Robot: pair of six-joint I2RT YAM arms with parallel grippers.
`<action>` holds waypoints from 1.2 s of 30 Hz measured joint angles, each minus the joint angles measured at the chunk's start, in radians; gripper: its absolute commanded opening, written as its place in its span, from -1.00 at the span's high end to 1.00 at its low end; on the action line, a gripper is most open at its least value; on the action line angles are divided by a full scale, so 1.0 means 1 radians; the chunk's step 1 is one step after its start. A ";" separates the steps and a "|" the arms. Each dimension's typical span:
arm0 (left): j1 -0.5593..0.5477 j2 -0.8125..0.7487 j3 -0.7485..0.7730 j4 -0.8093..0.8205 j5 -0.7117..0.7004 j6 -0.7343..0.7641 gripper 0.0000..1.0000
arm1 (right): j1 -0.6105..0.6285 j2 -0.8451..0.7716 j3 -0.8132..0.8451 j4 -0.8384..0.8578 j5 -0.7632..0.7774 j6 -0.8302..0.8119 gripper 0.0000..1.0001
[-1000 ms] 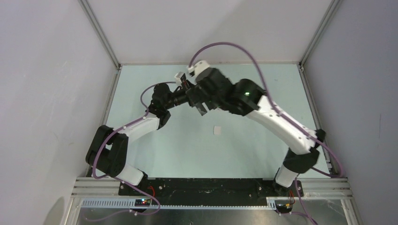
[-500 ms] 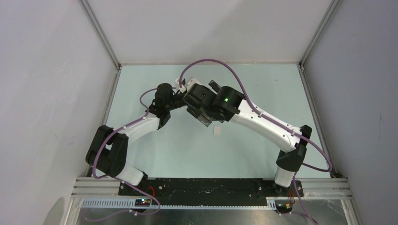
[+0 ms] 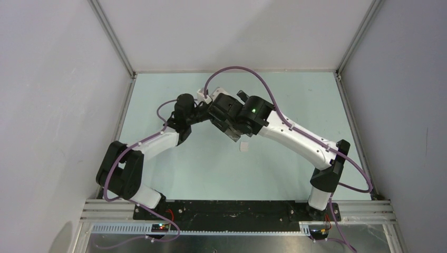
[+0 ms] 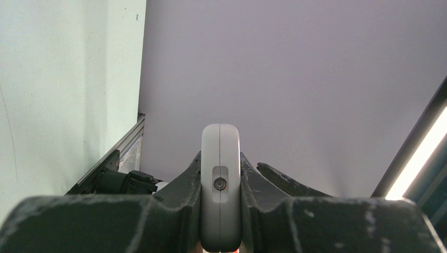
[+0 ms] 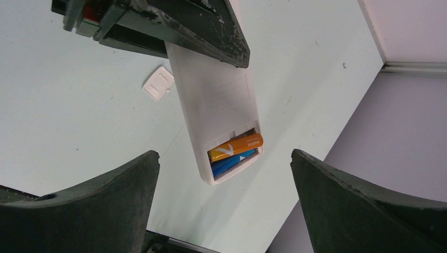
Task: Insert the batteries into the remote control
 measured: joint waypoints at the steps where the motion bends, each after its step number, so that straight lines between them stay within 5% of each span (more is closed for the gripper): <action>1: 0.000 -0.001 0.000 0.000 0.000 0.000 1.00 | -0.005 0.000 0.000 0.000 -0.002 0.001 -0.96; 8: 0.000 -0.016 0.000 -0.003 0.002 0.000 1.00 | -0.033 0.000 0.000 -0.001 -0.037 0.013 -0.92; 36: 0.000 -0.017 0.000 -0.014 0.002 0.001 1.00 | -0.073 0.000 0.000 0.003 -0.134 0.054 -0.17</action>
